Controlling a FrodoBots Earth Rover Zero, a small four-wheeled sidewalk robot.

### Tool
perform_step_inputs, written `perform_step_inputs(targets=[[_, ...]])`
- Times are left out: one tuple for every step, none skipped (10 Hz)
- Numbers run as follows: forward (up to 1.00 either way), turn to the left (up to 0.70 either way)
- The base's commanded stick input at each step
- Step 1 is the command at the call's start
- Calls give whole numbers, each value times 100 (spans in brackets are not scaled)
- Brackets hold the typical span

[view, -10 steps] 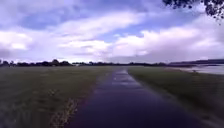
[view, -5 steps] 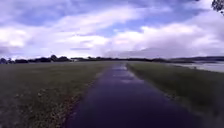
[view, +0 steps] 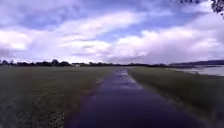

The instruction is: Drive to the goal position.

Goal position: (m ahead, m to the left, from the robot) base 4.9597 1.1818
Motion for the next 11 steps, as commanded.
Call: perform_step_inputs(targets=[[70,0],[70,0],[70,0],[70,0],[70,0],[70,0],[70,0],[70,0],[70,0],[70,0],[70,0]])
